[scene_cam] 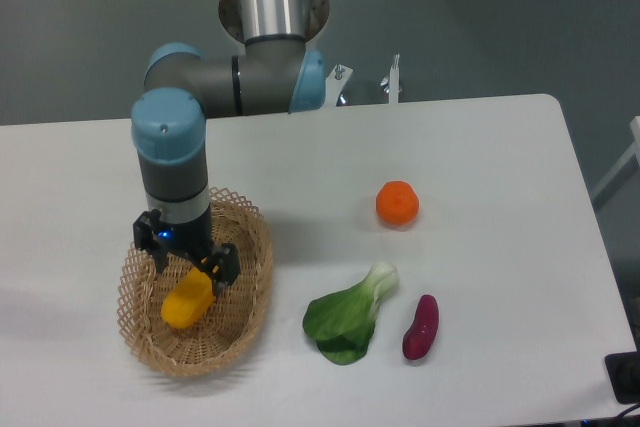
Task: Pick up the mango from the basket
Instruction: 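Lower the gripper into the basket and close on the mango, then lift the mango out of the basket and carry it toward the orange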
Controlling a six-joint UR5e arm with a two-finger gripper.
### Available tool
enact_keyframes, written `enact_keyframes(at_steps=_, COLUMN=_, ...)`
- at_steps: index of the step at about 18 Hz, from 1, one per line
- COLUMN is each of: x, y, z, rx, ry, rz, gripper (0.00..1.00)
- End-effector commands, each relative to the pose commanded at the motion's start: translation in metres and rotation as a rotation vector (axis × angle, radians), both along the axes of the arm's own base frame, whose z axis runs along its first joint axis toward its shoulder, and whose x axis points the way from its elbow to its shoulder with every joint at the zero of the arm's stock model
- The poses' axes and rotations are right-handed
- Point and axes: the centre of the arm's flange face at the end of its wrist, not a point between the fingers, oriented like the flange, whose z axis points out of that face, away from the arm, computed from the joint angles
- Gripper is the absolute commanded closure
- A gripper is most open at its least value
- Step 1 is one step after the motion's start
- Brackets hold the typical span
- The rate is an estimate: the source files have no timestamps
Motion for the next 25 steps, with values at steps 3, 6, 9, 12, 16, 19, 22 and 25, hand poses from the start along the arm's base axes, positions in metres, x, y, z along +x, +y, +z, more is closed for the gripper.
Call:
enact_keyframes(at_steps=3, x=0.004, y=0.004, z=-0.010, rx=-0.008, ry=0.012, rz=-0.011, gripper=0.00)
enact_keyframes(at_steps=6, x=0.007, y=0.008, z=-0.026, rx=-0.033, ry=0.037, rz=-0.014, gripper=0.00)
enact_keyframes(at_steps=9, x=0.014, y=0.007, z=-0.032, rx=-0.041, ry=0.037, rz=-0.023, gripper=0.00)
enact_keyframes(at_steps=12, x=0.018, y=0.007, z=-0.036, rx=-0.048, ry=0.035, rz=-0.029, gripper=0.00)
enact_keyframes(at_steps=16, x=0.018, y=0.009, z=-0.047, rx=-0.064, ry=0.032, rz=-0.028, gripper=0.00)
enact_keyframes(at_steps=19, x=0.018, y=0.008, z=-0.048, rx=-0.066, ry=0.030, rz=-0.025, gripper=0.00)
enact_keyframes(at_steps=22, x=0.017, y=0.008, z=-0.047, rx=-0.070, ry=0.039, rz=-0.018, gripper=0.32)
enact_keyframes(at_steps=25, x=0.017, y=0.008, z=-0.042, rx=-0.063, ry=0.043, rz=-0.020, gripper=0.53)
